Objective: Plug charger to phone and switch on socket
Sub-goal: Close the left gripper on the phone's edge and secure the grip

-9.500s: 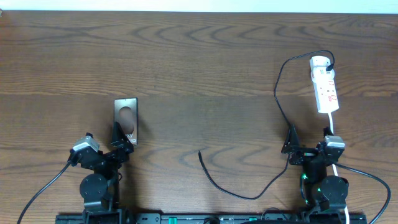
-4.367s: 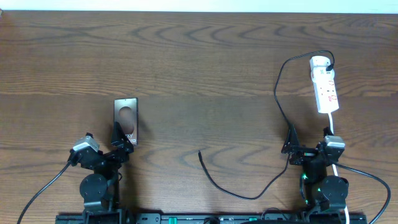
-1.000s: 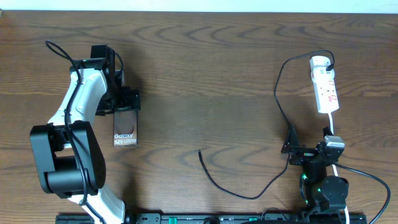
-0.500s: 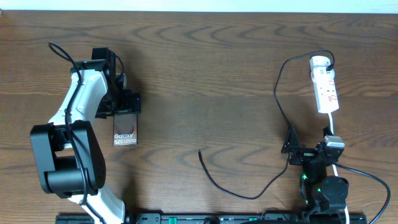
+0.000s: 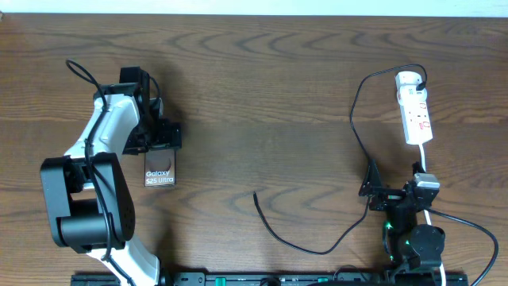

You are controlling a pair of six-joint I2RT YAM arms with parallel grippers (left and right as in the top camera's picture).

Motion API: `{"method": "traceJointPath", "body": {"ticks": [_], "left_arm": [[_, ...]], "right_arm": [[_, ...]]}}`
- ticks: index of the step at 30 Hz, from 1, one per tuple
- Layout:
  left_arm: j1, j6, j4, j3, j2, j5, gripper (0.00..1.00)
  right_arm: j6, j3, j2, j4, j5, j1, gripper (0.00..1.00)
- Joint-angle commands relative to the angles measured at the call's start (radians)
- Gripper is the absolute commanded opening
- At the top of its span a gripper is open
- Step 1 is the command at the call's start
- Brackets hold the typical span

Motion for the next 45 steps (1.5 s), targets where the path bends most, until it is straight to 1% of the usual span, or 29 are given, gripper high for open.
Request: {"method": "traceJointPath", "body": {"ticks": [1,15,30,33,45], "left_arm": [[0.001,0.018,0.018,-0.006,0.013,0.011,0.98],[-0.024,0.044,0.107,-0.07,0.013,-0.009,0.98],[-0.024,0.076,0.122,-0.071,0.013,-0.035,0.98],[-0.024,0.105,0.122,-0.071,0.013,-0.035,0.98],[-0.024,0.103,0.118,-0.092,0.013,-0.035,0.98]], "right_arm": [[-0.008,-0.001,-0.005,-0.004,0.001,0.003,0.99],[-0.008,-0.001,-0.005,-0.004,0.001,0.003,0.99],[-0.008,-0.001,-0.005,-0.004,0.001,0.003,0.99],[-0.008,-0.001,-0.005,-0.004,0.001,0.003,0.99],[-0.008,-0.001,-0.005,-0.004,0.001,0.003,0.99]]}}
